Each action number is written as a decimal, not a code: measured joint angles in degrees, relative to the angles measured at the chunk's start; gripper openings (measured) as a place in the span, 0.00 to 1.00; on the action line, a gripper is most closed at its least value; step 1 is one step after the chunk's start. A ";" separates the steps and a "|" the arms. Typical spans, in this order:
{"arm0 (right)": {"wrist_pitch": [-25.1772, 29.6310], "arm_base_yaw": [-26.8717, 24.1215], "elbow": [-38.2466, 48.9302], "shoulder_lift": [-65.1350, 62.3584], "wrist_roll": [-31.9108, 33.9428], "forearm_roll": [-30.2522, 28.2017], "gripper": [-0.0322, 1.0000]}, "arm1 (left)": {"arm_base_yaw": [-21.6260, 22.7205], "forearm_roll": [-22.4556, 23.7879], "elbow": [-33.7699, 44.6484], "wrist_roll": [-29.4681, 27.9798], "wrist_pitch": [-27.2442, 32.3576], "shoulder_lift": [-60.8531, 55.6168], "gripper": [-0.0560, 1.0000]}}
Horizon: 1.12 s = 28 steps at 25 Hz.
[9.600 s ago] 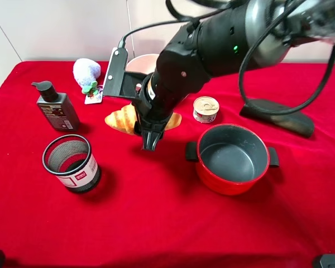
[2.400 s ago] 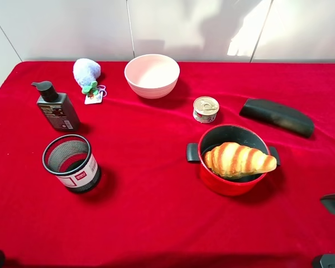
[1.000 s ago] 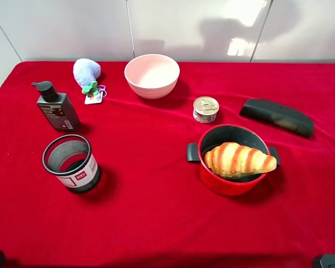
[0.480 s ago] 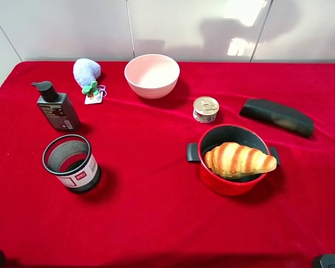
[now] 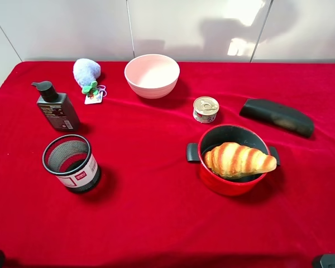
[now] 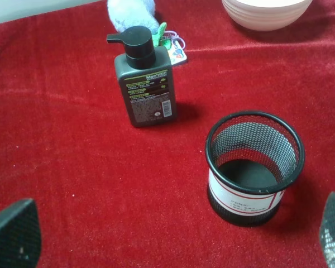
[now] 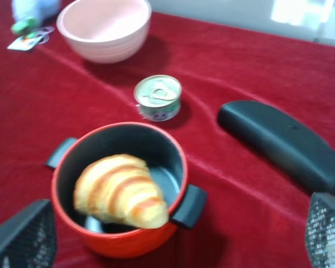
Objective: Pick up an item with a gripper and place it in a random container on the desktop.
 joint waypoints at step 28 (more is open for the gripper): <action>0.00 -27.89 0.00 0.00 0.75 0.39 0.70 | 0.00 0.00 0.00 0.00 0.00 0.00 0.99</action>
